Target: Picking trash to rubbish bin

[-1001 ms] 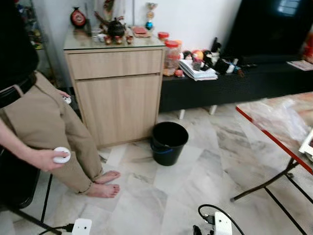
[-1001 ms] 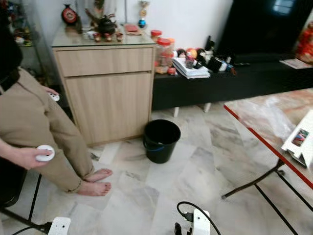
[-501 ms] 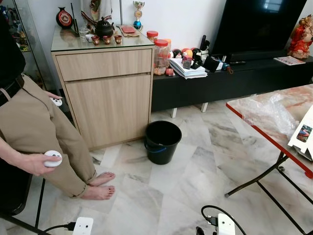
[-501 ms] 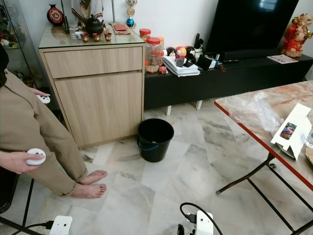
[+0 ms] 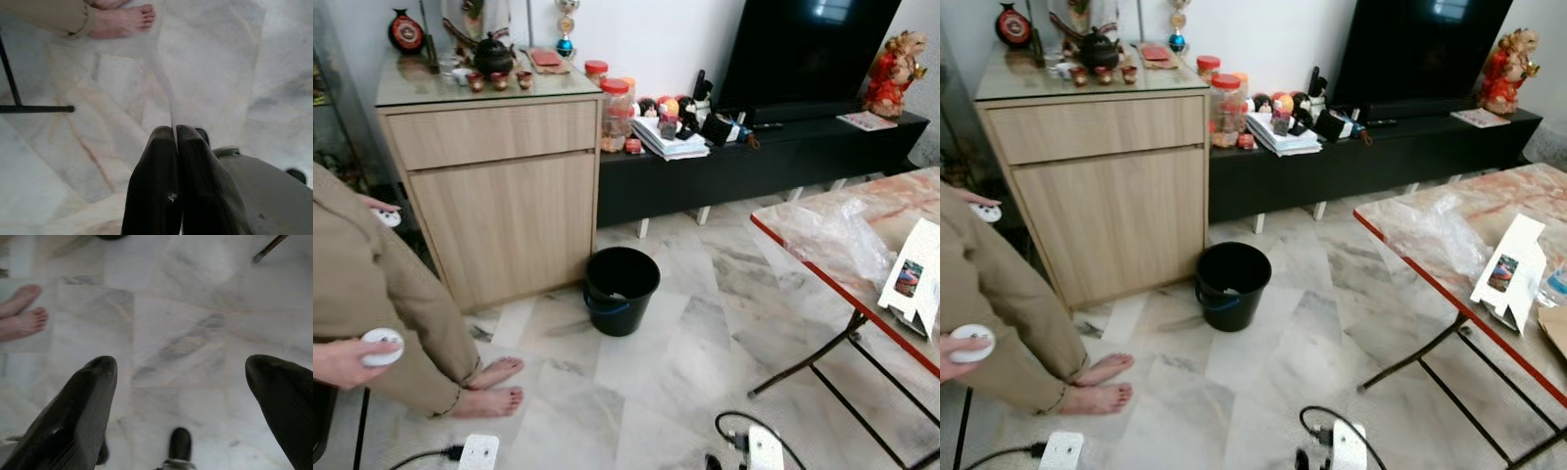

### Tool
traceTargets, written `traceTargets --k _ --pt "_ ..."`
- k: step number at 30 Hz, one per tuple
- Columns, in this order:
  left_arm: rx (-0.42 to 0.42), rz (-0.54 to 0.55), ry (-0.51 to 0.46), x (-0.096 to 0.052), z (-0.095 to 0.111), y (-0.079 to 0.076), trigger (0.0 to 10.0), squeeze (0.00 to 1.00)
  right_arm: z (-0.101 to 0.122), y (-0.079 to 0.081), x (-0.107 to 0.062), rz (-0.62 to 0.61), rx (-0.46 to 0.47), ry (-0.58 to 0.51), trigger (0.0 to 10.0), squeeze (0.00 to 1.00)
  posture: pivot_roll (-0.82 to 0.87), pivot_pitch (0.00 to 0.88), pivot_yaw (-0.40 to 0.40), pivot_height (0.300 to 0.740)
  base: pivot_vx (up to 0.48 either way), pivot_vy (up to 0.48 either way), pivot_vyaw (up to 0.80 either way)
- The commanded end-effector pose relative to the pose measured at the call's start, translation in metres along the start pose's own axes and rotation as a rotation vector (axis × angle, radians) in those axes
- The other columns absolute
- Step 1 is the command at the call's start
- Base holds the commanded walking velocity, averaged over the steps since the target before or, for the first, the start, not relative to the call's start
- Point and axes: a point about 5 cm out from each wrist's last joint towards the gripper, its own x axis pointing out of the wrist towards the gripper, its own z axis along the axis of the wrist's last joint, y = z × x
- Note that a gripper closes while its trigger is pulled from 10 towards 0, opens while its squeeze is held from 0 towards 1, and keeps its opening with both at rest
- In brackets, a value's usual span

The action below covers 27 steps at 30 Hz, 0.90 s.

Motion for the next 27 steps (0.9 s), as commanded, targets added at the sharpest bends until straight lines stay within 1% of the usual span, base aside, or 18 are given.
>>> traceTargets --k 1,14,27 --pt "0.008 0.008 0.017 -0.0009 -0.0046 0.0034 10.0 0.0 0.0052 0.0043 0.0016 0.011 -0.008 -0.021 10.0 0.0 0.15 0.021 -0.108 0.74 0.341 0.0 0.0" --pt "0.008 0.006 0.019 -0.0012 -0.006 0.003 10.0 0.0 0.0037 0.0032 0.001 0.01 0.002 -0.02 10.0 0.0 0.15 0.025 -0.107 0.74 0.342 0.0 0.0" --pt "0.014 -0.001 0.016 -0.0009 -0.0045 0.0013 10.0 0.0 0.002 0.0012 0.0001 0.021 -0.025 -0.014 10.0 0.0 0.14 0.02 -0.104 0.74 0.325 0.0 0.0"
